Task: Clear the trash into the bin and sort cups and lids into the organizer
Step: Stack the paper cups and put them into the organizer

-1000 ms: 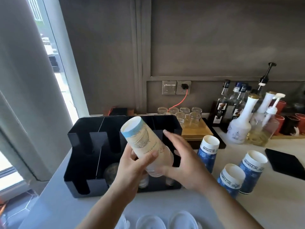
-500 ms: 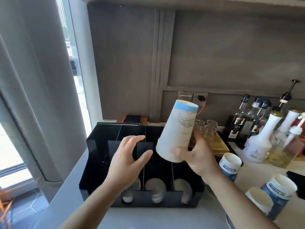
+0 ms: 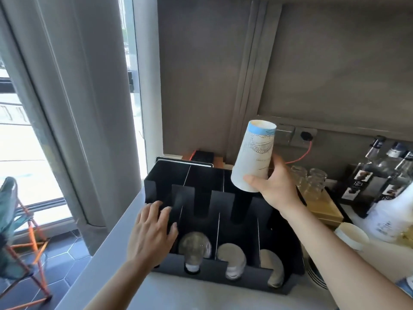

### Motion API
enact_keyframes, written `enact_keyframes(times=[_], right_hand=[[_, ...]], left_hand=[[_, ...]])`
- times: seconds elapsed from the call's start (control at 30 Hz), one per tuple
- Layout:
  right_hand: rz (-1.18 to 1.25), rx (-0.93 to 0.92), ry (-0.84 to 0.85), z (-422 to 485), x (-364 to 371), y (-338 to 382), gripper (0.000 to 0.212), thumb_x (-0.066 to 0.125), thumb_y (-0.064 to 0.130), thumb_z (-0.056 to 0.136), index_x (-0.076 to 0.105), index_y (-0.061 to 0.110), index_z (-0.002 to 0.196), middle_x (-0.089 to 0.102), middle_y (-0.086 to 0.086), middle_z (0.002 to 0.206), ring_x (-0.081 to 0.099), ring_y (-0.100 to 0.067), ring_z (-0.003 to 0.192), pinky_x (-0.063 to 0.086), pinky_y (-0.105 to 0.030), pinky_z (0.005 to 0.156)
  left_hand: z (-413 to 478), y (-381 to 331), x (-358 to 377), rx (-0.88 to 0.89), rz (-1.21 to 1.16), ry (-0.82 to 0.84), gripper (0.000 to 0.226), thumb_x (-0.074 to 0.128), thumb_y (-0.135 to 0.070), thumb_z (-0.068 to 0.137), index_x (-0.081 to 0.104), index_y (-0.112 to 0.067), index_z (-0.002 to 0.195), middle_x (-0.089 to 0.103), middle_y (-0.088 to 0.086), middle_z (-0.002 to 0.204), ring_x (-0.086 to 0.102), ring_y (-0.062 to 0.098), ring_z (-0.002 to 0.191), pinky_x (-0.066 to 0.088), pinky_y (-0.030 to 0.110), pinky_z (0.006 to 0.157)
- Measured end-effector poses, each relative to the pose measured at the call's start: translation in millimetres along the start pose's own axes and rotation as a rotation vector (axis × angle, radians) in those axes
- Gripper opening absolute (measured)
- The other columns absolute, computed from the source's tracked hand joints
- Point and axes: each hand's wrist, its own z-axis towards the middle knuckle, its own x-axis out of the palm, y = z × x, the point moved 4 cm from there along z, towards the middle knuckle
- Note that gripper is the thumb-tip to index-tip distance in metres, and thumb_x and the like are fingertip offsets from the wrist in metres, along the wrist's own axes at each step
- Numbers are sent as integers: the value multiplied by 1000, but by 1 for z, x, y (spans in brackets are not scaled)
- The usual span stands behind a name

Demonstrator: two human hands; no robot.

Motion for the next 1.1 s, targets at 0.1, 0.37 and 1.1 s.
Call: enact_keyframes(times=[0.1, 0.37, 1.1], right_hand=[[-87, -17, 12, 1, 12, -3, 70, 82, 45, 57, 49, 41, 118, 62, 28, 108, 61, 4, 94, 50, -23, 74], [-241, -68, 21, 1, 22, -10, 80, 77, 54, 54, 46, 38, 127, 56, 21, 108, 55, -8, 93, 41, -29, 75], [-473, 14, 169, 8, 28, -18, 68, 81, 48, 58, 55, 22, 116, 68, -1, 116, 58, -29, 116, 53, -43, 88]], left_hand=[[1, 0, 5, 45, 11, 0, 35, 45, -37, 92, 66, -14, 108, 62, 10, 113, 53, 35, 106, 43, 49, 104], [1, 4, 12, 70, 25, -7, 27, 44, -37, 93, 61, -19, 105, 56, 7, 110, 52, 33, 104, 35, 47, 112], [0, 2, 9, 74, 36, -9, 34, 47, -35, 92, 61, -15, 116, 59, 11, 116, 53, 35, 108, 35, 49, 112]])
